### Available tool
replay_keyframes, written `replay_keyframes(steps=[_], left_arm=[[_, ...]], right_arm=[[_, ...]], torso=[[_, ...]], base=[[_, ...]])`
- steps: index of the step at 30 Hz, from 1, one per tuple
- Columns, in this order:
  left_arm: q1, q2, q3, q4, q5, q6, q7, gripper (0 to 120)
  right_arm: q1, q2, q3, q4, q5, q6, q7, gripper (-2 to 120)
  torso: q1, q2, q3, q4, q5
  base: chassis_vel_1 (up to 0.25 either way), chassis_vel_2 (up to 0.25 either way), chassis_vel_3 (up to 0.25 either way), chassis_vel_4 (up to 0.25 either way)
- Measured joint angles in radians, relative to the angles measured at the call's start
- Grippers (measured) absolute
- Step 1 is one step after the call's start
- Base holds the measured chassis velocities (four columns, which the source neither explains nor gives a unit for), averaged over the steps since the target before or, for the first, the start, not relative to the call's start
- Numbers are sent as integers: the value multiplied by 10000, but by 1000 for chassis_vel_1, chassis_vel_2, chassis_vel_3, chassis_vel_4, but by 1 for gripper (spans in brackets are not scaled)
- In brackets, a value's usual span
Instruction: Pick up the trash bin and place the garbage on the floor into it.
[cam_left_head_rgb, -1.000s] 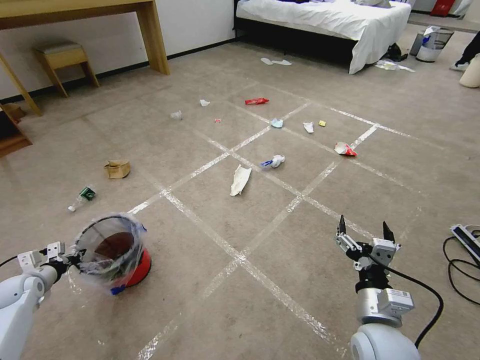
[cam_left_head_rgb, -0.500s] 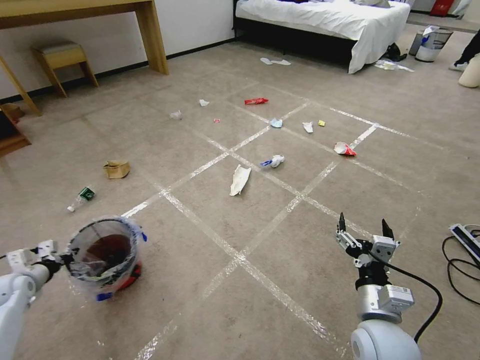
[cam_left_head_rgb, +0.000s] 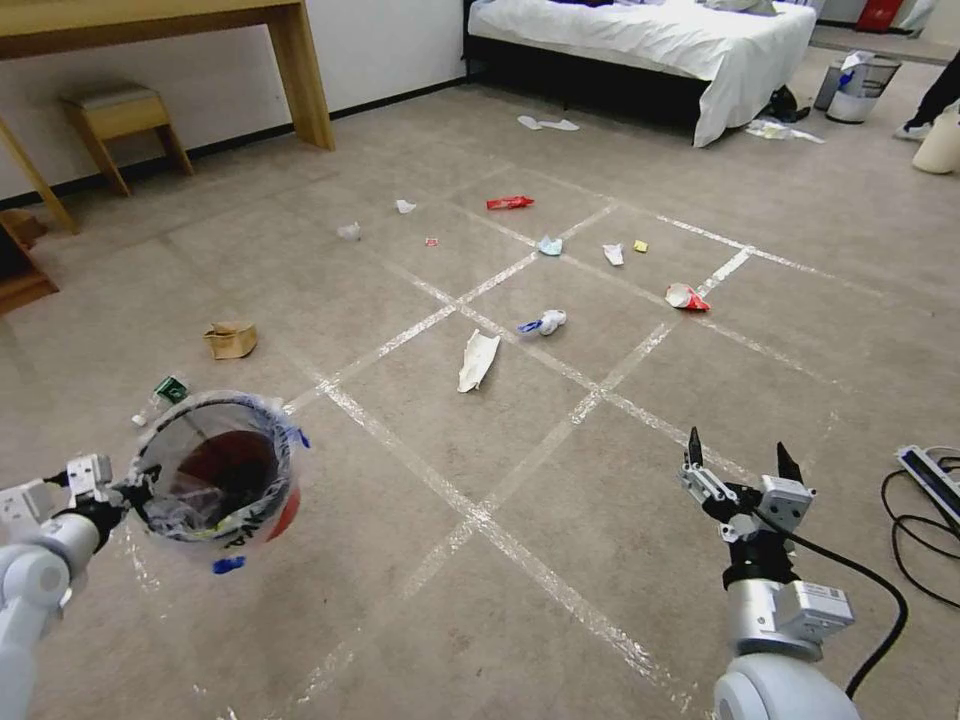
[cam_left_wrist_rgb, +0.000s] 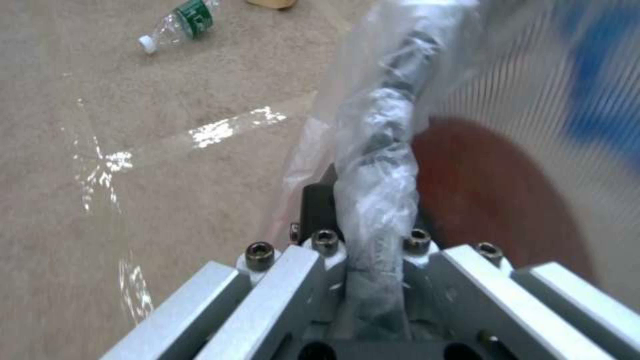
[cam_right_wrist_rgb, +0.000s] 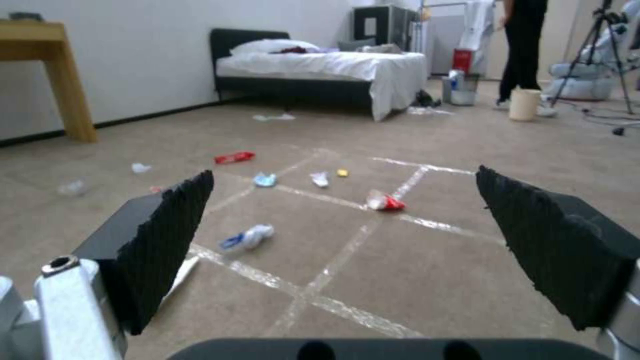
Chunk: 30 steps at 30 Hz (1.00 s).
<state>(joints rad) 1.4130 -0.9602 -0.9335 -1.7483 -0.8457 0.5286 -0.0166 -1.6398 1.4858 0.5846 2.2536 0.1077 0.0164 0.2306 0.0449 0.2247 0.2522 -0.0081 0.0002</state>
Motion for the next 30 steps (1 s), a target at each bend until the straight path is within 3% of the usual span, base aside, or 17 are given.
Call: replay_keyframes(steps=[3,4,5,6,9,18,30], left_arm=[[1004,-770,-377,-1744,-5,68,-431,1],[1004,-770,-377,-1744,-5,68,-431,1],[1364,-1120,-435,-2392,34,80,-695,1],[1364,-1120,-435,-2392,34,80,-695,1],[1872,-1469,-392,-3240,58,301,-1228,1],[2304,-1715,-243,-3692,-449,965,-2507,1],[2264,-1956,-74,-4038,-1193,1361,-3079,1]], right_arm=[[40,-224,-66,14,168,137,142,100],[40,-224,-66,14,168,137,142,100],[87,-355,-98,14,277,202,223,100],[87,-355,-98,14,277,202,223,100],[164,-488,-136,9,404,306,253,100],[199,-747,-74,-158,607,1075,57,100],[70,-898,47,-126,855,1510,-417,100]], torso=[[-3,0,-2,-10,0],[-3,0,-2,-10,0],[-2,0,-2,-14,1],[-2,0,-2,-14,1],[-2,0,-2,-10,1],[-2,0,-1,-10,-1],[0,0,-1,-12,-1]], base=[[0,0,0,0],[0,0,0,0],[0,0,0,0],[0,0,0,0],[0,0,0,0],[0,0,0,0],[0,0,0,0]])
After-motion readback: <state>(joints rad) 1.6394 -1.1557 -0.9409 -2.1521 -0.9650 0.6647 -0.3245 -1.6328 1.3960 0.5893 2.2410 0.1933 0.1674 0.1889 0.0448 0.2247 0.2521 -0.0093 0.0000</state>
